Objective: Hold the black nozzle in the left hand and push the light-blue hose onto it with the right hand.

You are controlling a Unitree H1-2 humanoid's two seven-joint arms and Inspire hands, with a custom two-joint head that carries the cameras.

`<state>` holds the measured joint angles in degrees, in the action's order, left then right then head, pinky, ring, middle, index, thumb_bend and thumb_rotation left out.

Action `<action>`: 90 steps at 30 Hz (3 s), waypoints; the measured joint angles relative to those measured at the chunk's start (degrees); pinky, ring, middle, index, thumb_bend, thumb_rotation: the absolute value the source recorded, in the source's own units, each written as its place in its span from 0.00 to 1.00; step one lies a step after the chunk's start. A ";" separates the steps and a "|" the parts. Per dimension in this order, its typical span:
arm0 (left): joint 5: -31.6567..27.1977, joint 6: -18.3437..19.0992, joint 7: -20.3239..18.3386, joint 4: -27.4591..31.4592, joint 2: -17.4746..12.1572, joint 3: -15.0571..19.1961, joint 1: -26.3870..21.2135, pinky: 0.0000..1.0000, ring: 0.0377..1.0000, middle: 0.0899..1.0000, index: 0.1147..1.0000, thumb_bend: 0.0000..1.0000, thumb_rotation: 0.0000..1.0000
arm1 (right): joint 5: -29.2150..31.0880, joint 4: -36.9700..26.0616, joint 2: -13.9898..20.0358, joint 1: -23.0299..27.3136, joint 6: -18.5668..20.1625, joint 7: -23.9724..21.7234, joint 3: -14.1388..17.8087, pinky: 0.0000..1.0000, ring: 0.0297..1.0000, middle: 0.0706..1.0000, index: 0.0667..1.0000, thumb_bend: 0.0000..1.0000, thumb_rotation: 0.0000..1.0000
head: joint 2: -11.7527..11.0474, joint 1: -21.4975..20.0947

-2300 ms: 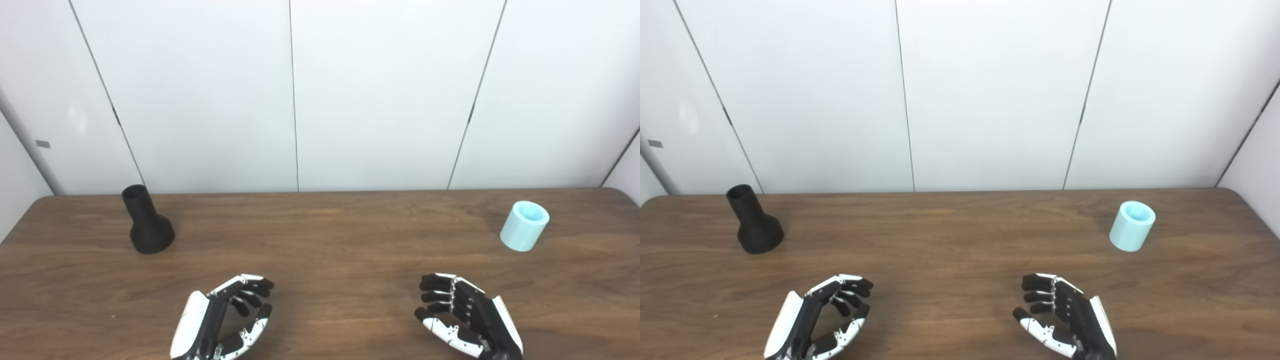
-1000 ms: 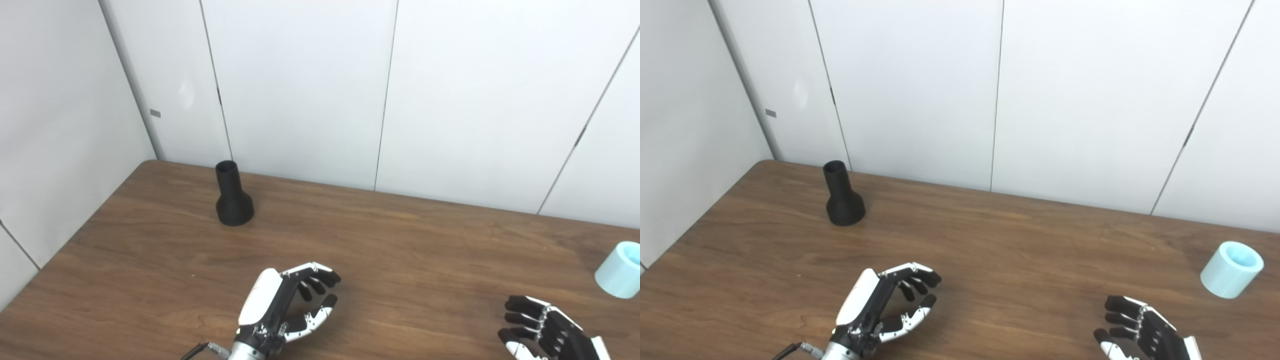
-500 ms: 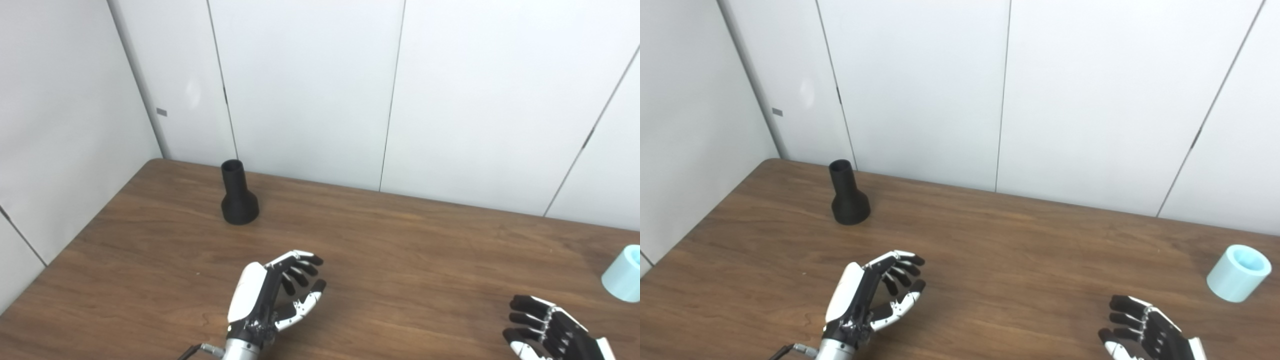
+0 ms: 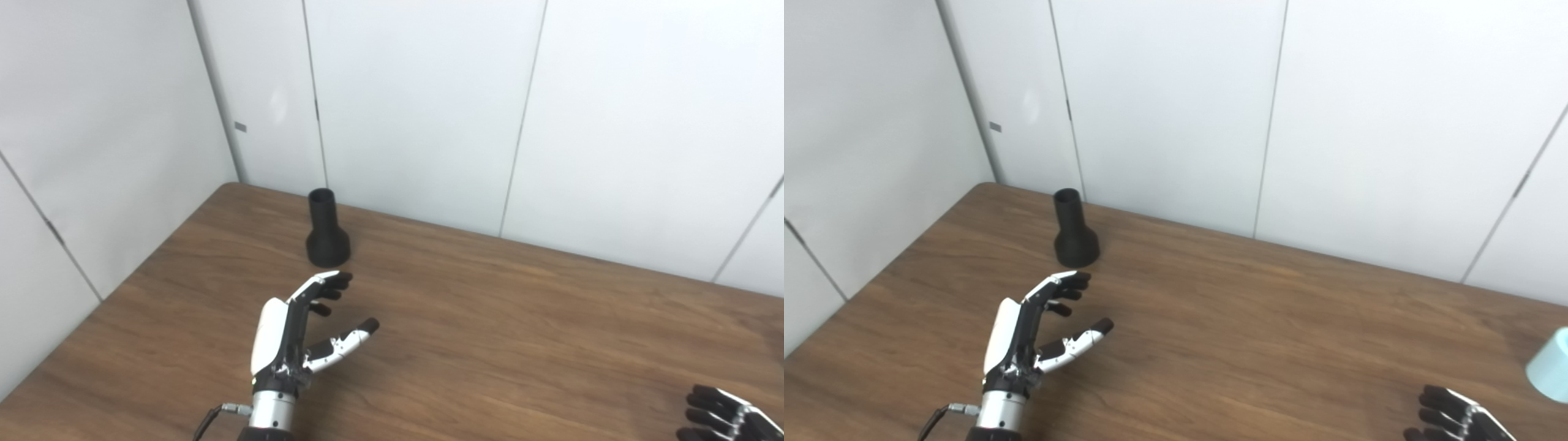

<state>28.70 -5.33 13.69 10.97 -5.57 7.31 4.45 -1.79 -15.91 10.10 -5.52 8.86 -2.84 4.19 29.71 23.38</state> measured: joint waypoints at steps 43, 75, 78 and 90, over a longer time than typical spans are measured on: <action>-5.97 16.19 -3.48 -8.26 -5.18 2.19 -12.45 0.84 0.91 0.93 0.98 1.00 0.40 | 0.99 2.72 -0.26 1.94 -0.24 -0.11 0.04 0.53 0.64 0.65 0.62 0.21 0.00 | -2.29 1.49; -5.96 18.02 1.79 -17.17 -6.74 1.80 -18.10 0.91 0.99 0.99 1.00 1.00 0.38 | 0.16 2.85 -0.08 2.04 -0.29 -0.12 0.11 0.53 0.63 0.64 0.62 0.21 0.03 | -2.46 1.41; -5.23 18.67 1.31 -18.46 -8.41 0.83 -18.90 0.90 0.99 0.96 0.99 1.00 0.36 | 0.42 2.87 -0.08 2.03 -0.29 -0.13 0.22 0.51 0.62 0.63 0.60 0.23 0.02 | -2.29 1.32; -3.42 20.51 0.50 -24.96 -12.61 -2.30 -23.44 0.83 0.94 0.94 0.96 1.00 0.37 | 1.10 2.88 0.39 1.99 -0.29 -0.32 0.35 0.53 0.63 0.64 0.61 0.23 0.01 | -2.20 0.70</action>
<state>25.28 15.18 14.19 -13.99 -18.18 5.01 -18.99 -0.69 -13.03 10.49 -3.52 8.57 -3.16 4.55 27.51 24.08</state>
